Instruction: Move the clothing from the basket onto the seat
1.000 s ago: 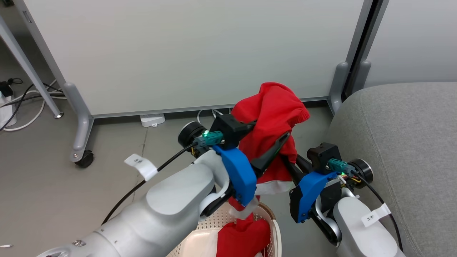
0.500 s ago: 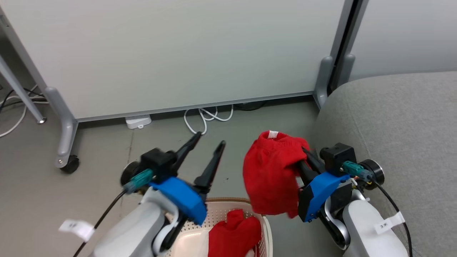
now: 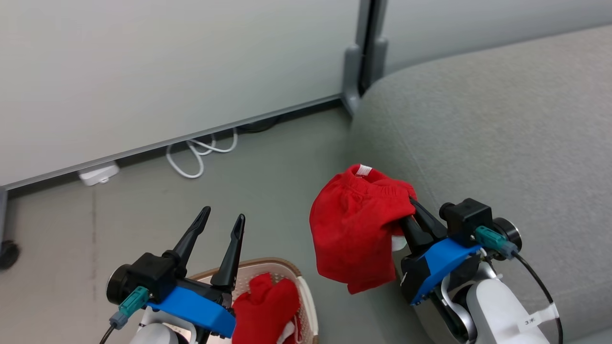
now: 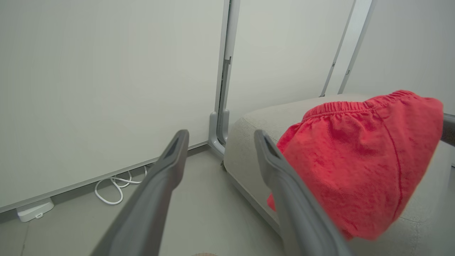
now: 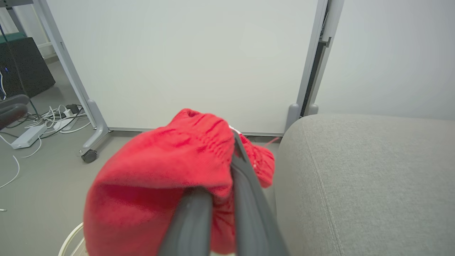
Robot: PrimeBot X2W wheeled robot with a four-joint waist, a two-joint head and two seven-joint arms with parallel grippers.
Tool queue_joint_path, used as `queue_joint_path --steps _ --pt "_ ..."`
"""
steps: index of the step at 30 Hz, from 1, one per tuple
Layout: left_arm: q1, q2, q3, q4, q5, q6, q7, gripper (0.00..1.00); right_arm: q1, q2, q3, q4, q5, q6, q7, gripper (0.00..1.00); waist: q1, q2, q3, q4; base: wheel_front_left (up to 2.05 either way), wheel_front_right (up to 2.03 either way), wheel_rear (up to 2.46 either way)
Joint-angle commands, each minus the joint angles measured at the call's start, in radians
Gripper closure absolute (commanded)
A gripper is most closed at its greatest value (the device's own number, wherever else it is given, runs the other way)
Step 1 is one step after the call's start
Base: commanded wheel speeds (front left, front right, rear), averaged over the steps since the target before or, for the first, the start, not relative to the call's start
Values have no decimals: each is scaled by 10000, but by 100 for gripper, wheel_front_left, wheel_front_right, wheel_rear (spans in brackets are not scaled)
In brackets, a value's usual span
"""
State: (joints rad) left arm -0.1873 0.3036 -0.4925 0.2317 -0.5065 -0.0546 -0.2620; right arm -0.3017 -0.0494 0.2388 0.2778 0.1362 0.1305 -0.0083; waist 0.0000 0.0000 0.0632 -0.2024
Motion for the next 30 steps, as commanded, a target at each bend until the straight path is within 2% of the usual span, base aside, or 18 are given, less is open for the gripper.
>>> queue_joint_path --steps 1,10,15,21,30 --pt "79 -52 170 -75 201 -117 -43 0 145 -18 -27 -151 50 5 6 100 0 0 344 -697 0 0 0" --pt "56 -334 720 -20 986 -566 -43 0 414 -13 -46 -496 459 5 -117 100 0 0 687 -2140 0 0 0" --pt "-37 -363 811 38 1214 -686 -43 0 468 -12 25 -537 641 5 -216 100 0 0 845 -2650 0 0 0" --pt "-54 -430 748 125 1283 -746 -43 0 545 -10 -188 -540 743 5 -325 100 0 0 930 -2813 0 0 0" --pt "-341 -330 652 54 1300 -754 -44 0 -31 -12 -842 -562 942 5 -483 100 0 0 1353 -2583 0 0 0"
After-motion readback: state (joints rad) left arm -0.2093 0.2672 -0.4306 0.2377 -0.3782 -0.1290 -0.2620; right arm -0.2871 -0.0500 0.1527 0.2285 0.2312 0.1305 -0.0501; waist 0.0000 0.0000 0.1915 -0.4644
